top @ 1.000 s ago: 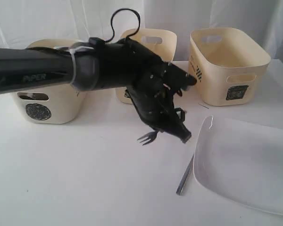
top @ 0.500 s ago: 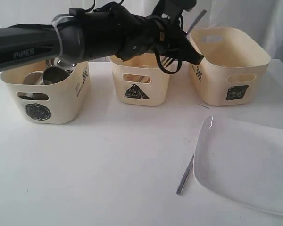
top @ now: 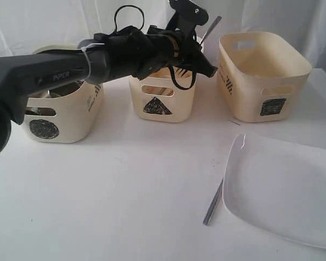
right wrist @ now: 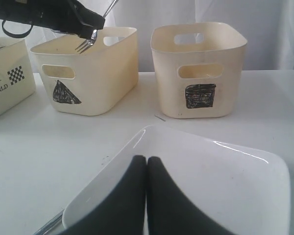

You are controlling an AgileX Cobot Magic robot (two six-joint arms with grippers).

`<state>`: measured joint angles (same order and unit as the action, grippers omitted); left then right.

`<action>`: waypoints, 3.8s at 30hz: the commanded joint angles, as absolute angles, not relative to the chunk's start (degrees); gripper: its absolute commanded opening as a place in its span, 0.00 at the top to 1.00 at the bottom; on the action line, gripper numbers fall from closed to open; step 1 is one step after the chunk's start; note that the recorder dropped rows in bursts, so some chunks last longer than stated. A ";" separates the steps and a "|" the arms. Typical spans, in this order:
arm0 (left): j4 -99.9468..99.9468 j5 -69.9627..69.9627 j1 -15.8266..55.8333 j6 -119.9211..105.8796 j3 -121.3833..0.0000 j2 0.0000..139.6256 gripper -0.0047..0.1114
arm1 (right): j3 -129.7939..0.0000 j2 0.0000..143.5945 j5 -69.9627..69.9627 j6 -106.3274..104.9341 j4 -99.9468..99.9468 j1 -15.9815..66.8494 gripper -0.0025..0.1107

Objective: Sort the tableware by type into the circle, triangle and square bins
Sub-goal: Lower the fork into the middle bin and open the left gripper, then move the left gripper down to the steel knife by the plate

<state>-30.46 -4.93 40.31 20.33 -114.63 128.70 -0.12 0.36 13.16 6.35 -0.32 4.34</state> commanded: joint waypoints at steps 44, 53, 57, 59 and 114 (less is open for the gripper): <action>-29.34 13.02 40.30 22.15 -115.42 123.18 0.65 | 0.00 0.00 12.66 6.19 -0.40 3.97 0.98; -23.60 20.88 42.34 15.65 -112.21 119.39 0.65 | 0.00 0.00 12.66 6.19 -0.40 3.97 0.98; -19.46 21.43 43.11 12.97 -107.72 117.10 0.65 | 0.00 0.00 12.66 6.19 -0.40 3.97 0.98; -18.95 21.52 43.61 13.03 -105.62 115.67 0.65 | 0.00 0.00 12.66 6.19 -0.40 3.97 0.98; 7.72 35.19 56.75 15.02 -89.30 117.92 0.65 | 0.00 0.00 12.66 6.19 -0.40 3.97 0.98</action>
